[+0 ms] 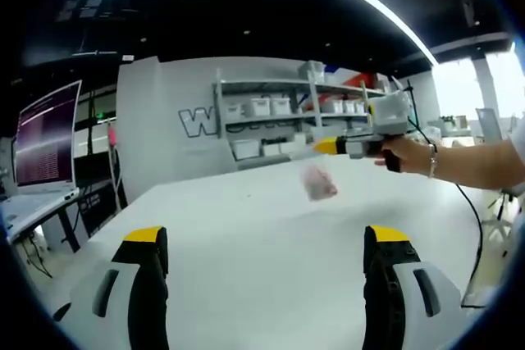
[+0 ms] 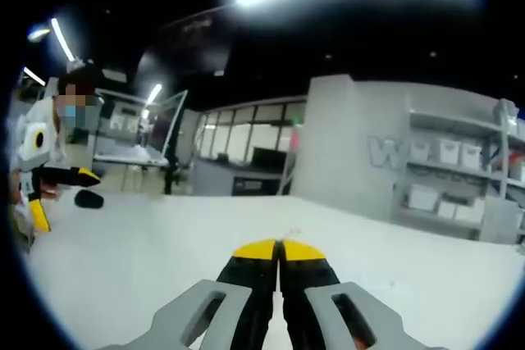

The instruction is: Open the resealable bag by pulling the two sides of the seal apart until the entire bag opening is separated and visibly accessible.

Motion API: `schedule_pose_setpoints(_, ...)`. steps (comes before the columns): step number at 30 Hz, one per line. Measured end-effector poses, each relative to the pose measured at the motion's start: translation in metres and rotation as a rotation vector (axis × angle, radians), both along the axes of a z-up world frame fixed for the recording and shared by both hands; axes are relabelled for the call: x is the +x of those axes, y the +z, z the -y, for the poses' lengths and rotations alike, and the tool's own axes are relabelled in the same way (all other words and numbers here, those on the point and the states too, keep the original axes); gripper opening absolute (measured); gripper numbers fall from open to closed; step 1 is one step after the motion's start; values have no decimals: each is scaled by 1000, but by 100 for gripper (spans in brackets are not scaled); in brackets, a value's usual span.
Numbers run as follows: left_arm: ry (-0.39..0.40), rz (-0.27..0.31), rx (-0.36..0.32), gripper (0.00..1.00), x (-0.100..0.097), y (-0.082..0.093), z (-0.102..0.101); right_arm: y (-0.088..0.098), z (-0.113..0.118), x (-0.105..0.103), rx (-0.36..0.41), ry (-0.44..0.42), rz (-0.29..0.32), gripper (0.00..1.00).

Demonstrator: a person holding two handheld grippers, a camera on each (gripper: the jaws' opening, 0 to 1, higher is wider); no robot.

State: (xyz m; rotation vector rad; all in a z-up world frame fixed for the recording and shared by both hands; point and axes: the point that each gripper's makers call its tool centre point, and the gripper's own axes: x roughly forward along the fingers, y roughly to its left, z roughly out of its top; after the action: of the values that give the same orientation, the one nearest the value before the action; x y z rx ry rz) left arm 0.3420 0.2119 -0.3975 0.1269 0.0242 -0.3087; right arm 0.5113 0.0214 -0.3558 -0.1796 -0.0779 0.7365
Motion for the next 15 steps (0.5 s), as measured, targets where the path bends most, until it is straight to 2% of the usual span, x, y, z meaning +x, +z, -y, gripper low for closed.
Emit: schedule_pose_setpoints(15, -3, 2, 7, 97, -1, 2, 4, 5, 6, -11, 14, 4, 14, 0)
